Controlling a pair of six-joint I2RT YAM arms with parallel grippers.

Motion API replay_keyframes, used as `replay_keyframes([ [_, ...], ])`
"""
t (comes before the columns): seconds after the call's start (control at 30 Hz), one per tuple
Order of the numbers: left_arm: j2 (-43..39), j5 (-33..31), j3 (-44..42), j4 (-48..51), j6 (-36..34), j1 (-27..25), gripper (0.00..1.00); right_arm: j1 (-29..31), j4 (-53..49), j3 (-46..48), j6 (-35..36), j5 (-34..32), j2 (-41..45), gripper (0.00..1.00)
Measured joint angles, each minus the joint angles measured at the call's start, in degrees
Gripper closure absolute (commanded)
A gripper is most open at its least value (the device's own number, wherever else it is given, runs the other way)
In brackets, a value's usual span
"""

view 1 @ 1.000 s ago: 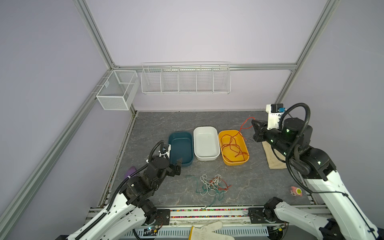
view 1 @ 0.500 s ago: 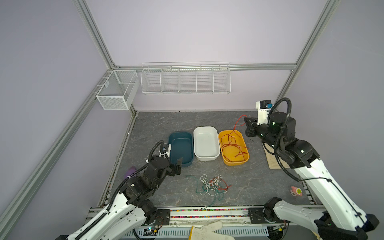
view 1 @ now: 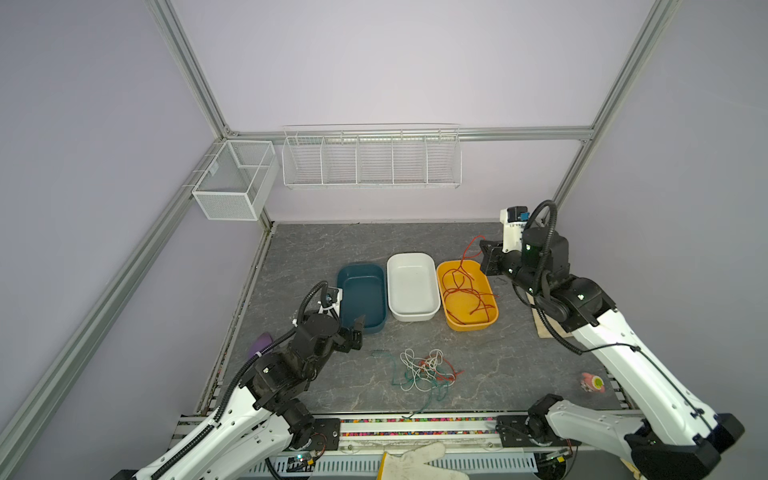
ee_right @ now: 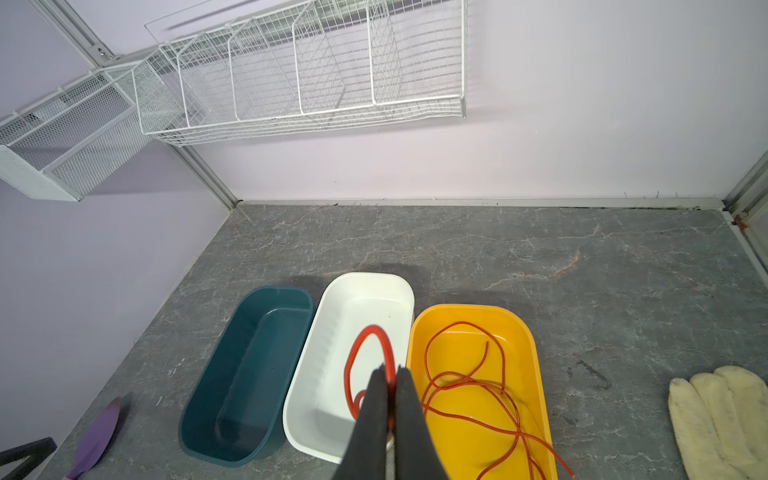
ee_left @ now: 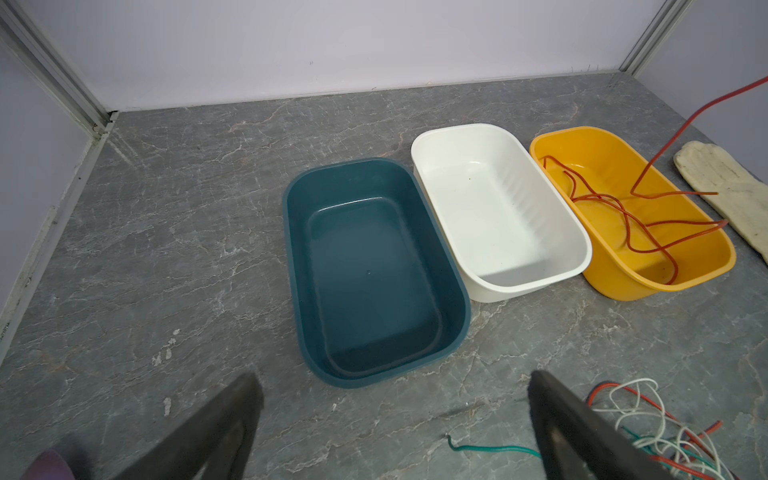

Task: Untangle the cables
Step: 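Carry the red wire over the yellow tub with the right gripper, then lower the red wire into the yellow tub with the right gripper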

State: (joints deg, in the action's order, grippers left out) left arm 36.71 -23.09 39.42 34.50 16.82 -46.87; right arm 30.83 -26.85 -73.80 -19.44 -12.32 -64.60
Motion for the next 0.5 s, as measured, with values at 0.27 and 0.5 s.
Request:
replay_keyframes([
  [0.27, 0.3, 0.4, -0.1, 0.0, -0.2, 0.0, 0.01, 0.0, 0.8, 2.1, -1.3, 0.0, -0.2, 0.94],
  [0.5, 0.5, 0.4, -0.1, 0.0, -0.2, 0.0, 0.01, 0.0, 2.1, 2.9, -2.9, -0.9, -1.4, 0.94],
])
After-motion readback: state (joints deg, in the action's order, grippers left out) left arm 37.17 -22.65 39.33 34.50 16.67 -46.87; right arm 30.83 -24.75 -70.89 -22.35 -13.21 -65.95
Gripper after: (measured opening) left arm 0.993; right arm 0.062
